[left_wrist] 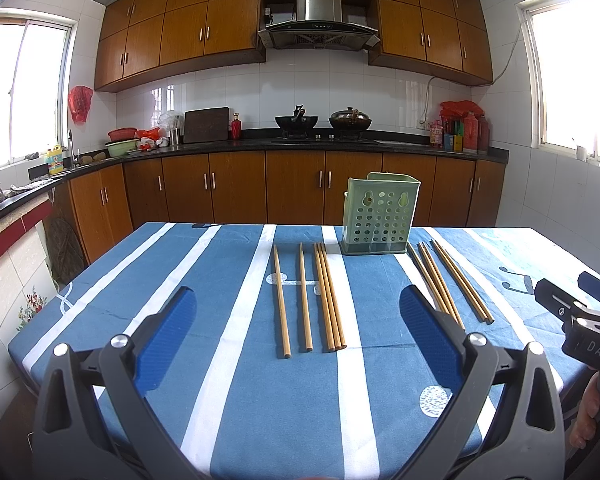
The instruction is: Organize utensils
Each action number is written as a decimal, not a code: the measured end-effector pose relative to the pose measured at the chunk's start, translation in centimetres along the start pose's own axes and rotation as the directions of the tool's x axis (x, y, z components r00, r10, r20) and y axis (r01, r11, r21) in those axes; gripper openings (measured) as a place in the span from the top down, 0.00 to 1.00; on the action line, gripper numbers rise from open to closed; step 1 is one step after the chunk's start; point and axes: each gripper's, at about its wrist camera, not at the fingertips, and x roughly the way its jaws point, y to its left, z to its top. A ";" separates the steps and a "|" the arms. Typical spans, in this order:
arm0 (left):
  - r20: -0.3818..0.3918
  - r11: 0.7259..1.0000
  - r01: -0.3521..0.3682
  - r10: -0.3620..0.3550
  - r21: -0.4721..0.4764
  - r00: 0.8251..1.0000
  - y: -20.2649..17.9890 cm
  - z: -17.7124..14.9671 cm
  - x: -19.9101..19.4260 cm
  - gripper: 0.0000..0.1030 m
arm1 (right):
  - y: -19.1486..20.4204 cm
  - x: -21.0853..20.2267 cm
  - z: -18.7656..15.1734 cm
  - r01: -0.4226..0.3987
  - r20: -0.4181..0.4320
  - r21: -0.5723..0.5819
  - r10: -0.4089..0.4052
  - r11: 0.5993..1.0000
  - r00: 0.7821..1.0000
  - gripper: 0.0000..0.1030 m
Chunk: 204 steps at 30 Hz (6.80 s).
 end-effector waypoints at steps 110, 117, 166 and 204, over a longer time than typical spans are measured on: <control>-0.546 0.993 0.062 -0.107 -0.100 0.831 7.0 -1.7 22.2 0.92 | -8.3 18.7 -0.4 0.121 -0.473 0.118 -0.051 0.986 0.880 0.93; -0.546 0.993 0.080 -0.112 -0.082 0.830 7.3 -0.4 21.3 0.93 | -9.1 16.9 1.2 0.108 -0.415 0.168 -0.029 0.980 0.909 0.93; -0.071 0.995 0.037 -0.043 -0.093 0.996 8.3 15.1 13.1 0.93 | -8.1 11.2 12.3 0.030 0.018 0.163 -0.033 0.986 0.999 0.93; -0.063 0.956 0.248 -0.260 -0.159 0.963 -2.8 23.6 23.5 0.93 | 0.2 17.6 21.9 -0.131 0.129 0.090 0.119 0.987 0.984 0.93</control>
